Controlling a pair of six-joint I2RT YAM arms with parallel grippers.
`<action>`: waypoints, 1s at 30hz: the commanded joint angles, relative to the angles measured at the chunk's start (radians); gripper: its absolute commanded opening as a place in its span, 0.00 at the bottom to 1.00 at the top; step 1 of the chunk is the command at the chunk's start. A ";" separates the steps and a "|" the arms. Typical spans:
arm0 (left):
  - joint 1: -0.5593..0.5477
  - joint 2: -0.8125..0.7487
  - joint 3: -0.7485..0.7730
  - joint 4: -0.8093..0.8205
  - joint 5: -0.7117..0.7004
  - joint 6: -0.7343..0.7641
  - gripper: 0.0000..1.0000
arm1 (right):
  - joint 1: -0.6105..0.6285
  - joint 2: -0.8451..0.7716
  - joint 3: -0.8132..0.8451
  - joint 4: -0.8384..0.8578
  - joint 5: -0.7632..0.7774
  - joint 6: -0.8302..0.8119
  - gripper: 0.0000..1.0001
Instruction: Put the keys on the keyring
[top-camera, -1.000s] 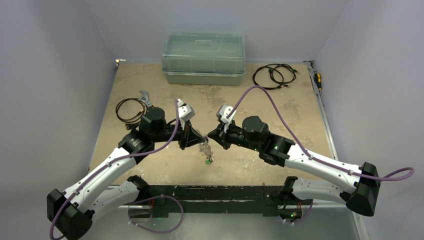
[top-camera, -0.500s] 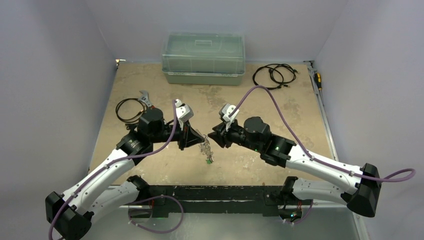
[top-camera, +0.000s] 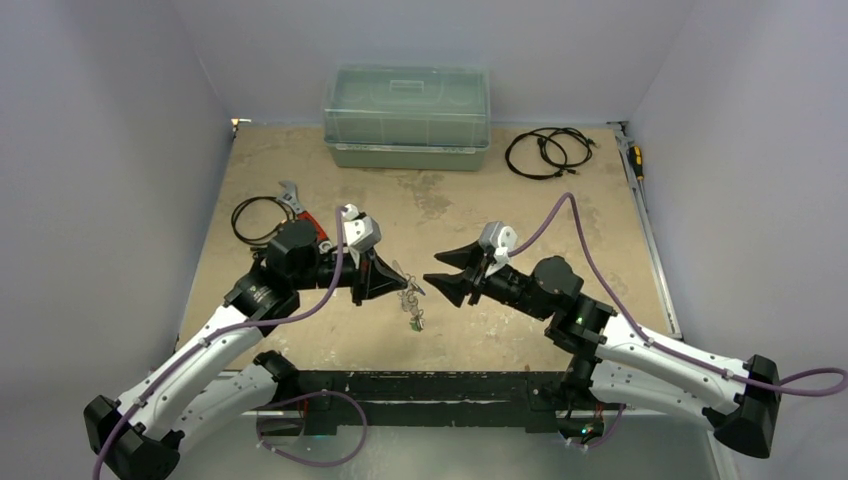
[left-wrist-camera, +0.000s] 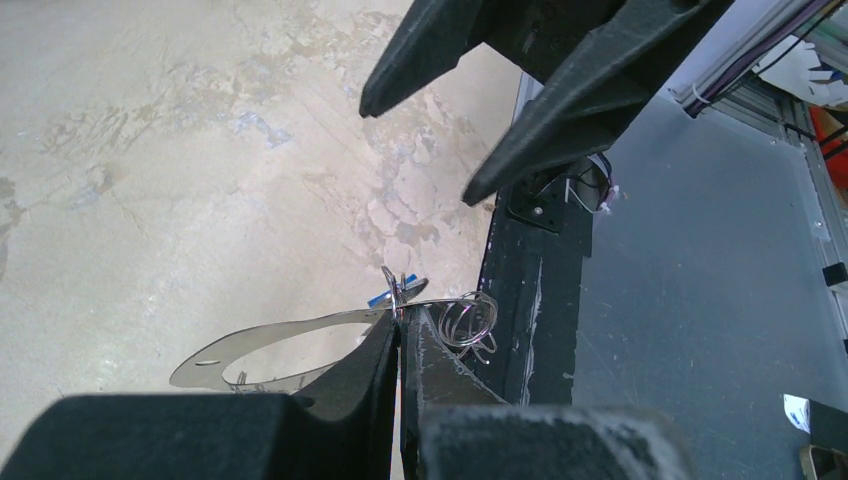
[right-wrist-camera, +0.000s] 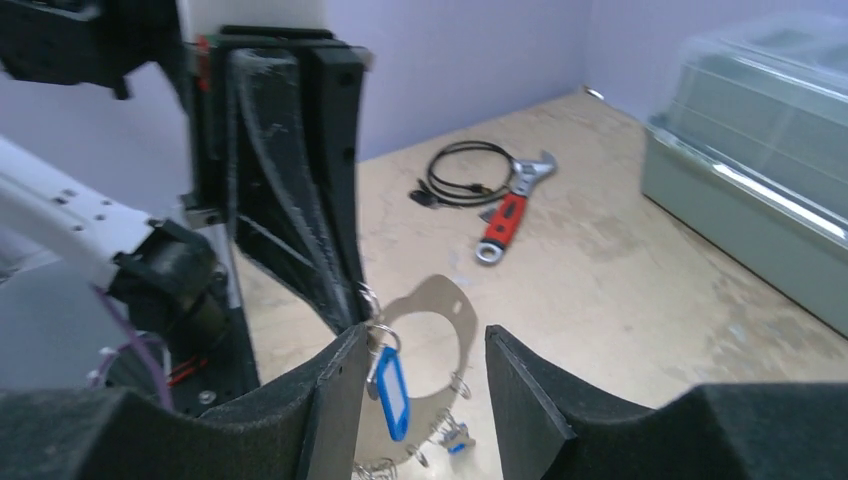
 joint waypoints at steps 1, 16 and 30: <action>0.001 -0.029 0.016 0.061 0.062 0.033 0.00 | -0.002 -0.002 0.009 0.117 -0.189 -0.011 0.50; -0.001 -0.080 -0.003 0.092 0.133 0.045 0.00 | -0.002 0.053 0.055 0.159 -0.392 -0.043 0.43; -0.001 -0.099 -0.011 0.107 0.154 0.042 0.00 | -0.012 0.130 0.109 0.147 -0.374 -0.079 0.35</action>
